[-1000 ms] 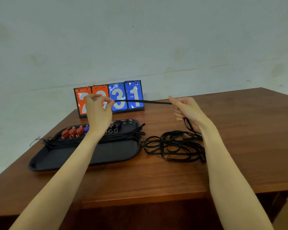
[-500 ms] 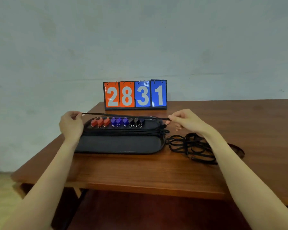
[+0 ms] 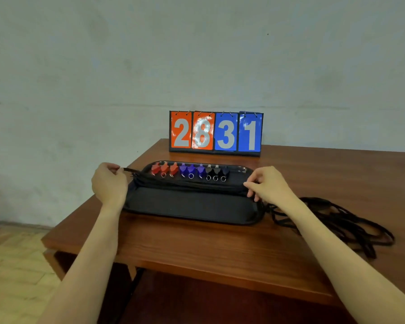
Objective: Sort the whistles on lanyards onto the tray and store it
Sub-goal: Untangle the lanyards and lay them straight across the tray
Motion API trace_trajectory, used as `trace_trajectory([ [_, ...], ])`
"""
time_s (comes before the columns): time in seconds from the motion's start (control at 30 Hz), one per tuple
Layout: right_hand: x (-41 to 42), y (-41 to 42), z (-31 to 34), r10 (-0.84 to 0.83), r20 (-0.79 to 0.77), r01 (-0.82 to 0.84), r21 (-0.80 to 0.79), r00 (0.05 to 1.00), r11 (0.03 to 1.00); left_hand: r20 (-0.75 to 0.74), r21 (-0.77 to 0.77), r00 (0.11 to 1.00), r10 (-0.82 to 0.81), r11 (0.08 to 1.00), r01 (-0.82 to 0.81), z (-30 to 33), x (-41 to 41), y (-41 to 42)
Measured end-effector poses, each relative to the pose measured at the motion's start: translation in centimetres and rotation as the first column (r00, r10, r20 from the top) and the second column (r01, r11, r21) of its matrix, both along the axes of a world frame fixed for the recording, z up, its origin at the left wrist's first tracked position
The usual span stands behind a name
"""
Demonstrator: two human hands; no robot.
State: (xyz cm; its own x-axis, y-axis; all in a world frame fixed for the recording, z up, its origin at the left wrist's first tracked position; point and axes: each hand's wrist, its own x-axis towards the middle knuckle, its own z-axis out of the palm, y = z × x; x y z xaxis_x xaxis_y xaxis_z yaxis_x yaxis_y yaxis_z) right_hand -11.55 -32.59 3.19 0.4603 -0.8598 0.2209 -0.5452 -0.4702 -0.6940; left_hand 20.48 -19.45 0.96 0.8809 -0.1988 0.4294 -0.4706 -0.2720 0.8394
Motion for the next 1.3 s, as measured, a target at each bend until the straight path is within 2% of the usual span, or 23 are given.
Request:
trace_trajectory([
  [0.13,-0.8,0.0,-0.1,0.004,0.031,-0.006,0.057,1.0,0.998,-0.008,0.068,1.0,0.013,0.998,-0.013,-0.3,0.1,0.0],
  [0.23,-0.7,0.2,-0.1,0.038,-0.05,-0.034,0.075,0.998,0.997,-0.056,0.127,0.998,-0.005,0.992,0.013,-0.4,0.5,0.0],
  [0.47,-0.5,-0.3,-0.6,-0.102,-0.252,0.058,-0.175,0.962,0.983,-0.062,0.2,0.997,-0.045,0.978,0.056,-0.5,0.1,0.0],
  [0.8,-0.6,-0.2,-1.0,-0.212,-0.277,0.136,-0.269,0.937,0.954,-0.048,0.282,0.998,-0.028,0.959,0.04,-0.5,0.1,-0.2],
  [0.93,-0.7,-0.3,-1.0,-0.197,-0.293,0.111,-0.285,0.936,0.952,0.053,0.324,0.999,-0.013,0.946,-0.004,-0.3,-0.4,0.0],
  [1.03,-1.4,-0.4,-0.1,-0.173,-0.153,0.13,-0.261,0.973,0.956,0.241,0.322,0.971,-0.003,0.944,-0.077,0.0,-1.3,0.2],
  [1.1,-2.3,-0.5,0.9,-0.138,-0.013,0.133,-0.186,0.99,0.974,0.339,0.276,0.938,-0.07,0.961,-0.028,0.3,-2.3,0.1],
  [1.17,-3.4,-0.7,1.8,-0.107,0.031,0.109,-0.099,0.994,0.989,0.402,0.291,0.893,-0.201,0.953,0.083,0.5,-3.6,-0.5],
  [1.3,-6.0,-1.0,2.7,0.04,-0.075,-0.034,0.072,0.996,0.997,0.431,0.421,0.738,-0.519,0.839,0.345,1.1,-6.9,-1.9],
])
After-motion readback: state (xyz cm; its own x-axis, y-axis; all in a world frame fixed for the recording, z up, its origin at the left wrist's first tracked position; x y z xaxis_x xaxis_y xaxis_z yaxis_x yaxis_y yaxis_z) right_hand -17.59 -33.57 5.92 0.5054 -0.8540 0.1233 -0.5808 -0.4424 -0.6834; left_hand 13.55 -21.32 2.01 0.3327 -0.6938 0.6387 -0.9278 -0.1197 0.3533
